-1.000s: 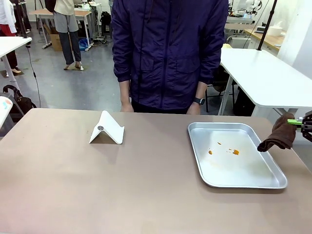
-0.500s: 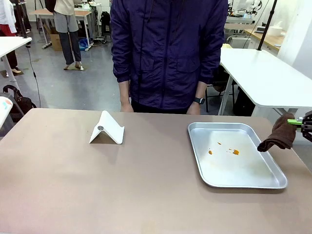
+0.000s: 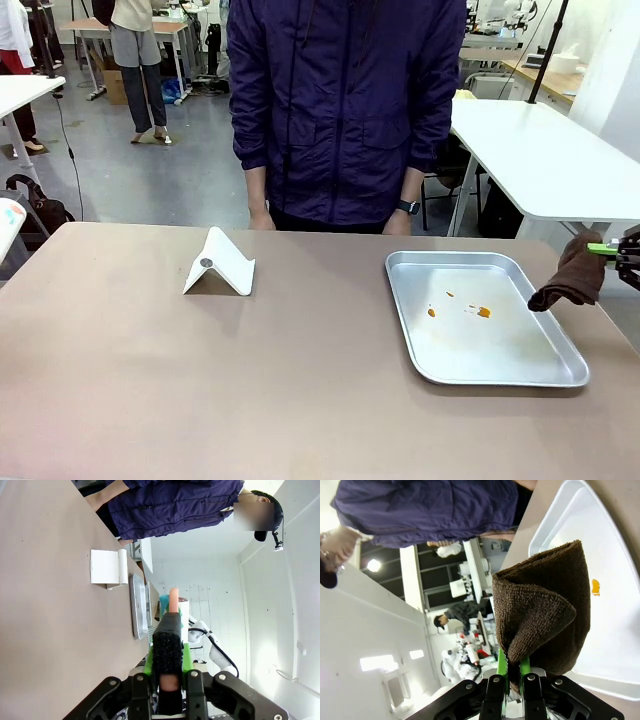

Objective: Clean the surface of the table.
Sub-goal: Clean the area not pointed to by the person.

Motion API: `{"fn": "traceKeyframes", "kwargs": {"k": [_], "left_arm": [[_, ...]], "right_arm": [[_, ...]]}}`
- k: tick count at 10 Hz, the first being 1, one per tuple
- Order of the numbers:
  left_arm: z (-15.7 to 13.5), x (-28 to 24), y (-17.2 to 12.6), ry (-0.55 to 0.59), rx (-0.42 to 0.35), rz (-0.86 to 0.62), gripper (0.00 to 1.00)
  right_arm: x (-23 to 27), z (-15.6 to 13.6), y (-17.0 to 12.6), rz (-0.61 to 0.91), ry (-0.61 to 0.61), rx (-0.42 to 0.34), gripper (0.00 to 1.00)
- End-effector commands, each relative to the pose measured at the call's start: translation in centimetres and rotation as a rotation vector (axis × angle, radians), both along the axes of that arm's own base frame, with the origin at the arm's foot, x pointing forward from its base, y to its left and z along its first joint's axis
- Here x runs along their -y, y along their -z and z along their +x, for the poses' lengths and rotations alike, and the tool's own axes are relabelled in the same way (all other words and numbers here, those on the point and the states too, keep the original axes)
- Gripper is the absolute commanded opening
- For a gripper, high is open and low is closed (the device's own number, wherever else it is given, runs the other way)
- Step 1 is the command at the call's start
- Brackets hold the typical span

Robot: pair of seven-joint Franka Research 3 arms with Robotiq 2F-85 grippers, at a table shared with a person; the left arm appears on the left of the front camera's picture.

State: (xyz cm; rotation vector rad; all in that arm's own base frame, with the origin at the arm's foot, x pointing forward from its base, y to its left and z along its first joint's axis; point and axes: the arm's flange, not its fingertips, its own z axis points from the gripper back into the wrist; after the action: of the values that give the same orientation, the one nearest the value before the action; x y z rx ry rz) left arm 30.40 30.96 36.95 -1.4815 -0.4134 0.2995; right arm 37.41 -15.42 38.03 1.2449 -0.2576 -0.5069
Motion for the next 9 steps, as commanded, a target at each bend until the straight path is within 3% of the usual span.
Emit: {"fn": "traceKeyframes", "kwargs": {"k": [1, 3, 6, 9], "left_arm": [[-0.3, -0.2, -0.5, 0.006, 0.005, -0.016, 0.22], [-0.3, -0.2, -0.5, 0.006, 0.005, -0.016, 0.22], [-0.3, -0.2, -0.5, 0.006, 0.005, -0.016, 0.22], [-0.3, -0.2, -0.5, 0.006, 0.005, -0.016, 0.22]], "right_arm": [[-2.9, 2.7, -2.2, -0.204, -0.102, 0.043, 0.10], [-5.8, 6.8, -2.8, -0.493, -0.210, -0.016, 0.10], [-8.1, 10.2, -3.2, -0.799, -0.333, -0.084, 0.10], [-11.0, 12.7, 1.0, -0.894, -0.401, -0.110, 0.10]]}}
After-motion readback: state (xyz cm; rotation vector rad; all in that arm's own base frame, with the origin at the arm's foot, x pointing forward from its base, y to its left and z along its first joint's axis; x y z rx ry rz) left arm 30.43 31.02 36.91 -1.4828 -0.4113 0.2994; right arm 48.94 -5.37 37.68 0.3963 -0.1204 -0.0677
